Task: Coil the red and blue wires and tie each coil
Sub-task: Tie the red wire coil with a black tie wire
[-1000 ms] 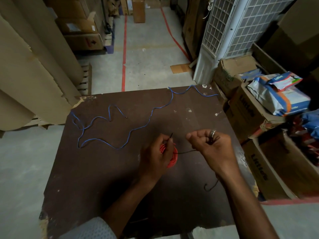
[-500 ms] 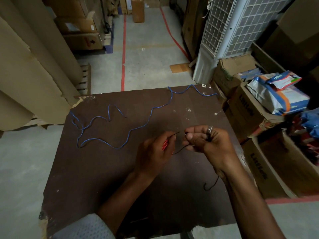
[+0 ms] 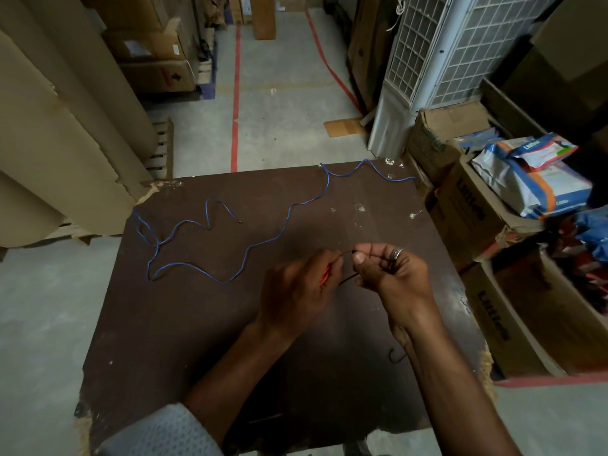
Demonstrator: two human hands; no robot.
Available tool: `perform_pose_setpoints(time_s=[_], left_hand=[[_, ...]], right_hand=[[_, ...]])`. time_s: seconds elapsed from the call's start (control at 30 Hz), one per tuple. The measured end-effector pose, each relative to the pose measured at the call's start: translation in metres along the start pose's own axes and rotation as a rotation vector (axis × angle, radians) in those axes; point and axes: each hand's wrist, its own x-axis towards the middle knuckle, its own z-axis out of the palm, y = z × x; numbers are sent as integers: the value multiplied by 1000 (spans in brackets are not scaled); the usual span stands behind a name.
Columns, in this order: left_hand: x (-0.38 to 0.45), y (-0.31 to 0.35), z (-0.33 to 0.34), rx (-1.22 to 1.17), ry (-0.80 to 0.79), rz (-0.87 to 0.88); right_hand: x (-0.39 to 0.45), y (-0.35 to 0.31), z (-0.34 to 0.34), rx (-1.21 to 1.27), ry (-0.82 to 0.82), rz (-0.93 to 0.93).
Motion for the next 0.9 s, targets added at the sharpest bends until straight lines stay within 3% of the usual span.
perform_pose_setpoints(time_s=[0.9], left_hand=[[-1,-4,-2,-31,-20,3]], right_hand=[[-1,-7,4,53,-86,89]])
